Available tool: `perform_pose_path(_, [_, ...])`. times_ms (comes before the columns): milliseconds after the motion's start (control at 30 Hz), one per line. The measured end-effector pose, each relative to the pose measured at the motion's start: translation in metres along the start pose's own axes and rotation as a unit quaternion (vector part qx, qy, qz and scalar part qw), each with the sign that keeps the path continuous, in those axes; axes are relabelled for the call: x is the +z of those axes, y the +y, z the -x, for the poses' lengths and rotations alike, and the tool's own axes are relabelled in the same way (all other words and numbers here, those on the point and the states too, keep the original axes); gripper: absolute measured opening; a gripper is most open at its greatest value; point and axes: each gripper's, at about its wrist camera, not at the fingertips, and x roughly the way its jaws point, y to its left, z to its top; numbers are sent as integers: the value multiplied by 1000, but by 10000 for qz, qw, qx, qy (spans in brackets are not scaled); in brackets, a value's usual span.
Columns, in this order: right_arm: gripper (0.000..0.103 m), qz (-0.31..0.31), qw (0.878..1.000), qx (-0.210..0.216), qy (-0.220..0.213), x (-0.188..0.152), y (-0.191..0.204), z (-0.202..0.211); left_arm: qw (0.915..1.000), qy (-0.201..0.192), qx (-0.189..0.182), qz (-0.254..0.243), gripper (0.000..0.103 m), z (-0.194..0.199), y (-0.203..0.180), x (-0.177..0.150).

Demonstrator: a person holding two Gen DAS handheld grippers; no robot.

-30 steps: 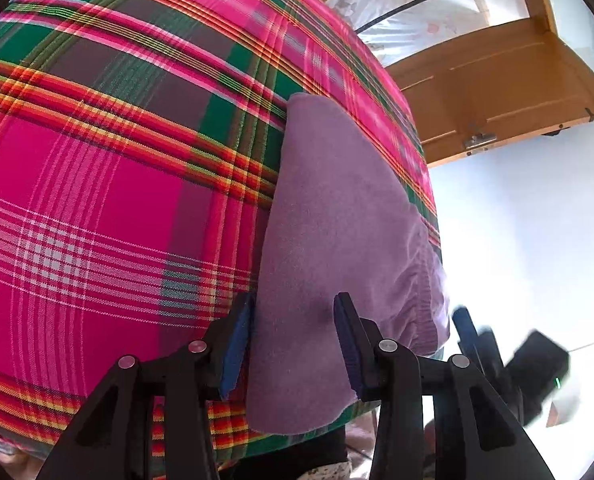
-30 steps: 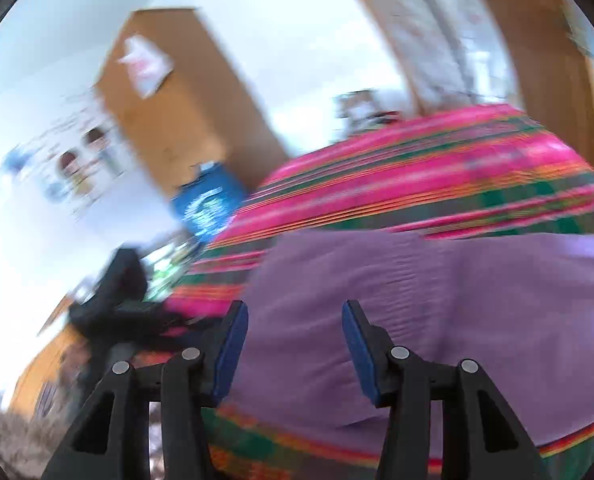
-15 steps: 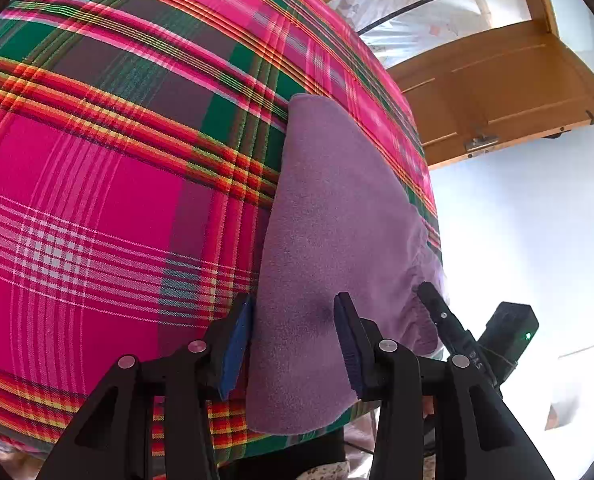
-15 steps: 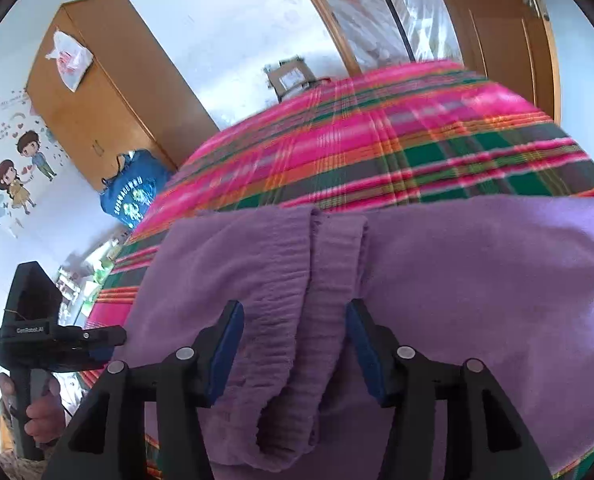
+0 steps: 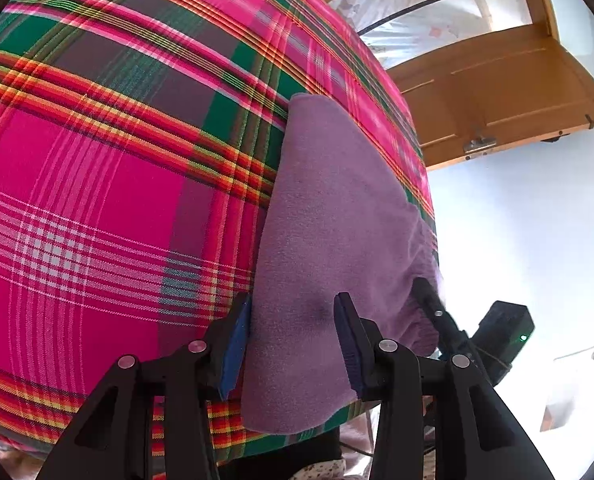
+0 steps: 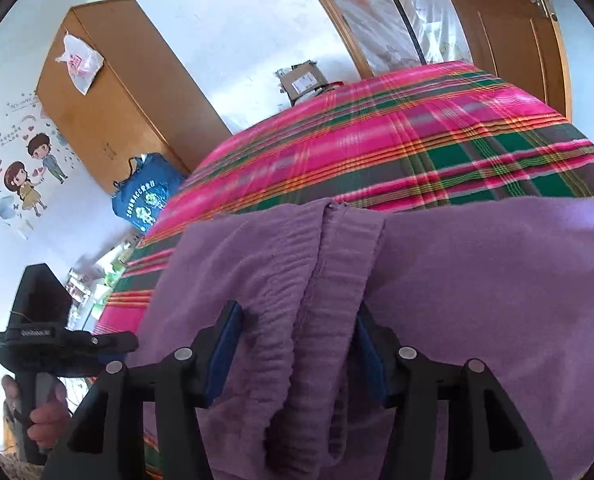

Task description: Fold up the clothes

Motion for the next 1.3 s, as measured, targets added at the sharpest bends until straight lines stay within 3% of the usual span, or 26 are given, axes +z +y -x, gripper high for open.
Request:
perform_pose_path(200, [50, -98, 9999, -15, 121, 3, -4, -3, 10000, -3, 25, -5, 44, 0, 0, 3])
perform_pose_path(233, [42, -108, 9999, -33, 119, 3, -3, -3, 10000, -5, 29, -10, 44, -1, 0, 2])
perform_pose_path(333, [34, -241, 9995, 132, 127, 3, -5, -2, 10000, -15, 46, -2, 44, -2, -1, 2])
perform_pose_path(700, [32, -160, 9987, 147, -458, 12, 8, 47, 9992, -133, 306, -197, 44, -2, -15, 0])
perform_pose_path(833, [32, -76, 9983, -135, -561, 16, 9, 59, 9987, -165, 384, -284, 44, -3, -21, 0])
perform_pose_path(1100, [32, -263, 9968, -705, -267, 5, -11, 45, 9979, -55, 521, -382, 44, -14, -23, -2])
perform_pose_path(1300, [40, -141, 9930, -1170, -85, -1, -12, 36, 9980, -48, 501, -376, 44, -15, -24, -4])
